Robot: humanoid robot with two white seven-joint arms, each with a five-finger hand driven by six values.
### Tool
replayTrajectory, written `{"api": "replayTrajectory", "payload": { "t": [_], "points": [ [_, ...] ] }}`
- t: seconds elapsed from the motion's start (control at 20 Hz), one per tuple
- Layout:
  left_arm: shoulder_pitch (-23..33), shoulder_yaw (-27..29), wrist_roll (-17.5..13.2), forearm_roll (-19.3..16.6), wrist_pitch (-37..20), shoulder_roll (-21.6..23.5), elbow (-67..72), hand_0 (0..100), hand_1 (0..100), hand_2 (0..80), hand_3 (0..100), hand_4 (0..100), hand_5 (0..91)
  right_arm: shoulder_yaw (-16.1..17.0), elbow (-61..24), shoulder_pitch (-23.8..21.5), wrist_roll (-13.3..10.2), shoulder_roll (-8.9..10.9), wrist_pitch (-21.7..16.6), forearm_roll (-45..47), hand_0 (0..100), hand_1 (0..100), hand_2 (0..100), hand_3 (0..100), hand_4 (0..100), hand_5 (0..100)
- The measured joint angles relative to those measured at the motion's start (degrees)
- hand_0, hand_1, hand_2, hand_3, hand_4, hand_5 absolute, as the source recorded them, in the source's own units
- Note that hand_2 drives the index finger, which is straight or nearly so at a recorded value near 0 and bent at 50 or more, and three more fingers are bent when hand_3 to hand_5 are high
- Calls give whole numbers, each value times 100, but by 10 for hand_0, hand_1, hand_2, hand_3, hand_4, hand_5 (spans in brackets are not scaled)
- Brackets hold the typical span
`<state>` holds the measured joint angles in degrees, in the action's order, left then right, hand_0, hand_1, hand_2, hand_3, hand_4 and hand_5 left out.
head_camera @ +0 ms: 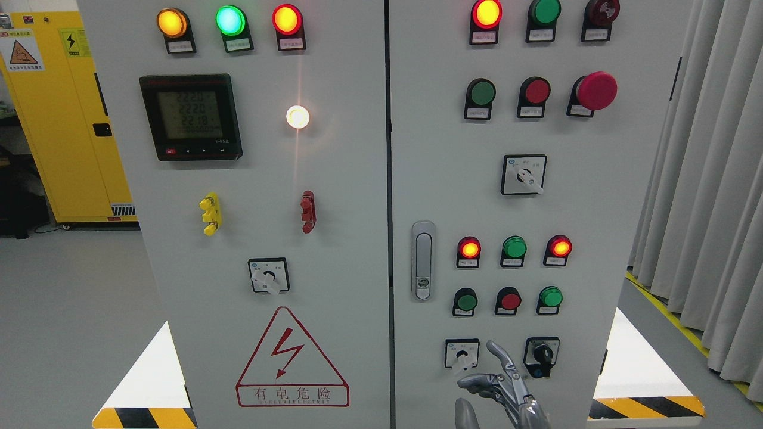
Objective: Release door handle
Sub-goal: 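Raise the right hand toward the silver door handle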
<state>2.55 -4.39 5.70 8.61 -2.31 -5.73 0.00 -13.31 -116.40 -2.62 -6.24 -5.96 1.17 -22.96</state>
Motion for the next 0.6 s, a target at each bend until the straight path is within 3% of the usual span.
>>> {"api": "replayTrajectory", "payload": {
  "t": [0.6],
  "points": [
    [0,0,0,0,-1,-1,0,120,556,0,0,0,0,-76,498,530,-463,3,-42,-2475,600,435,82,1000,1000,1000]
  ]
}}
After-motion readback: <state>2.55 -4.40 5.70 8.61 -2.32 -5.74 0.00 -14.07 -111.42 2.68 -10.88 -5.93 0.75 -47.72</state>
